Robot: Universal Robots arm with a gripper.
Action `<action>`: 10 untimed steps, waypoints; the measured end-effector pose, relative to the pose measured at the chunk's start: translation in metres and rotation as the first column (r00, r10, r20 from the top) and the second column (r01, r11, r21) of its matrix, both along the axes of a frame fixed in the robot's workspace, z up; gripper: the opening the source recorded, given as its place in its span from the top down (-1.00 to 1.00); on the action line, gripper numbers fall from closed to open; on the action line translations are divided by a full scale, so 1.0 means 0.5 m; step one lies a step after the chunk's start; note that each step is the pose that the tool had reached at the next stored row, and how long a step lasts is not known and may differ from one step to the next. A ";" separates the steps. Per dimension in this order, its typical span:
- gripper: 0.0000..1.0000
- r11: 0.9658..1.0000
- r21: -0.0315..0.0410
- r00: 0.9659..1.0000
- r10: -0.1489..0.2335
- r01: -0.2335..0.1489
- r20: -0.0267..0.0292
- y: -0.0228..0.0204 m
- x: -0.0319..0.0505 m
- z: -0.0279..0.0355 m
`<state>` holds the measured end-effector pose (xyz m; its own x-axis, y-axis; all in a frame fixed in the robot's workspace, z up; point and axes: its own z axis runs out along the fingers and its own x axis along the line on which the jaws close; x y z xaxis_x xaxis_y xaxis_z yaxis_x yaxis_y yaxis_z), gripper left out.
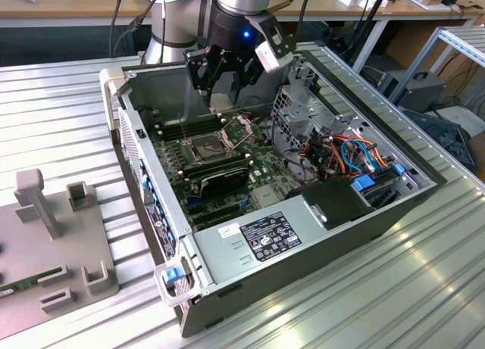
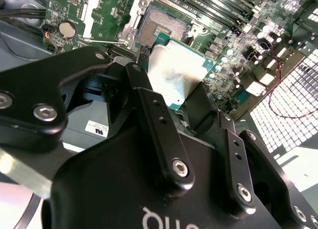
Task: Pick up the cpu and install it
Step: 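Place the cpu into insertion slot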
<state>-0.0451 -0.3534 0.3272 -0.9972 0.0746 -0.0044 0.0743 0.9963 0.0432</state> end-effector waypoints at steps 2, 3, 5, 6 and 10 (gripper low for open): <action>-0.09 1.000 0.000 1.000 0.000 0.000 0.000 0.0000 0.000 0.000; -0.09 1.000 0.000 1.000 0.000 0.000 0.000 0.0000 0.000 0.000; -0.09 1.000 0.000 1.000 0.000 0.000 0.000 0.0000 0.000 0.000; -0.09 1.000 0.000 1.000 0.000 0.000 0.000 0.0000 0.000 0.000; -0.09 0.997 0.000 0.997 -0.078 0.078 0.000 0.0000 0.000 0.000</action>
